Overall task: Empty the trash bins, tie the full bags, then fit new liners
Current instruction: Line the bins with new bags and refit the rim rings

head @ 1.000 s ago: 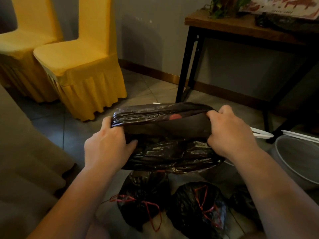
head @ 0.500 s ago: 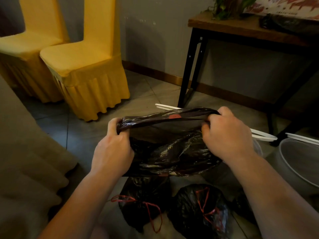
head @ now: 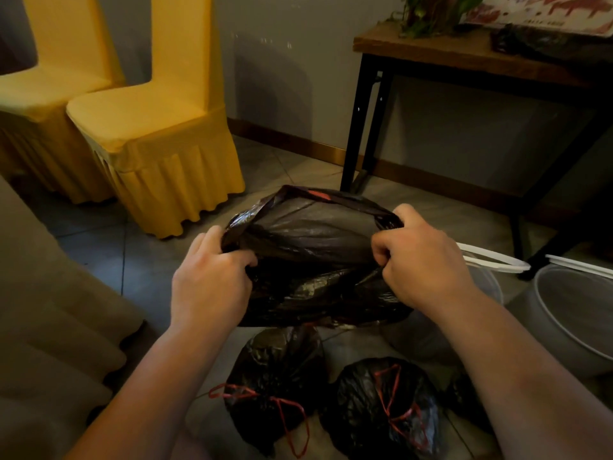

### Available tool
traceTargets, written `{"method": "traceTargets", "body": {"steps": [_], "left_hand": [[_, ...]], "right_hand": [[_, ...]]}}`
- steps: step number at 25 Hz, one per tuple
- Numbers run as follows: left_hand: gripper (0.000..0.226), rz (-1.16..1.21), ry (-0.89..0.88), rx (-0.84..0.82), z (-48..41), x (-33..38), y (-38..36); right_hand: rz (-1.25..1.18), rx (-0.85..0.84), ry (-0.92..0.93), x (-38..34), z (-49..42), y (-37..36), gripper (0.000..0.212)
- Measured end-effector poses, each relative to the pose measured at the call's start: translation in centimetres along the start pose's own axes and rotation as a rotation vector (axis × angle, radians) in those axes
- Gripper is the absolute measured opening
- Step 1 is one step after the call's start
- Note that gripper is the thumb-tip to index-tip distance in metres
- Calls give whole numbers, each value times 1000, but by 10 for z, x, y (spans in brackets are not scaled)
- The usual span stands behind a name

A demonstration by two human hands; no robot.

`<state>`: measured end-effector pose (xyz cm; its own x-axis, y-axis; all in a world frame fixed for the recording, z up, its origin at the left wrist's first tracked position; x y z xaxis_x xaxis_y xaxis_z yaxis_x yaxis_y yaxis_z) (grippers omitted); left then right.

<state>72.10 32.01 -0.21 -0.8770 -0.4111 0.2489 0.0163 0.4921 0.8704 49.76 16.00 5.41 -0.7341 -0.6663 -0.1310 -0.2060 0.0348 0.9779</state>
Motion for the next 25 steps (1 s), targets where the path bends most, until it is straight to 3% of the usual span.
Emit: {"method": "traceTargets", "body": {"steps": [4, 9, 11, 14, 17, 19, 22, 25], "left_hand": [[45, -78, 40, -139, -1, -9, -10], [73, -43, 32, -269, 3, -10, -22], [63, 50, 70, -249, 1, -10, -24], [22, 233, 182, -61, -4, -8, -15], [19, 261, 219, 74, -4, -3, -14], [28, 239, 193, 45, -3, -1, -18], [52, 136, 139, -83, -5, -1, -25], [81, 96, 140, -198, -4, -4, -34]], "right_hand": [[28, -130, -32, 6, -6, -15, 25], [14, 19, -27, -1, -8, -15, 16], [52, 51, -13, -2, -7, -13, 17], [28, -2, -6, -2, -8, -17, 38], [-53, -58, 39, -4, -8, -19, 41], [-39, -156, 90, -4, -6, -19, 24], [66, -296, 165, -1, -7, -21, 33], [14, -251, 102, 3, -11, -22, 36]]}}
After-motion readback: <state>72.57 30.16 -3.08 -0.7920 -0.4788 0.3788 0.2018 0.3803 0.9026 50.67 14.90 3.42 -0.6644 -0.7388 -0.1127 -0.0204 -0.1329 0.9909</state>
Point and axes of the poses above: each hand's wrist, its own z-axis away from the middle knuckle, its own y-axis out of the back of the hand, x = y × z, the point moved 3 cm from there along -z, towards the middle knuckle, and after that the axes turned 1 degree about -x, right-handed, at the moved point
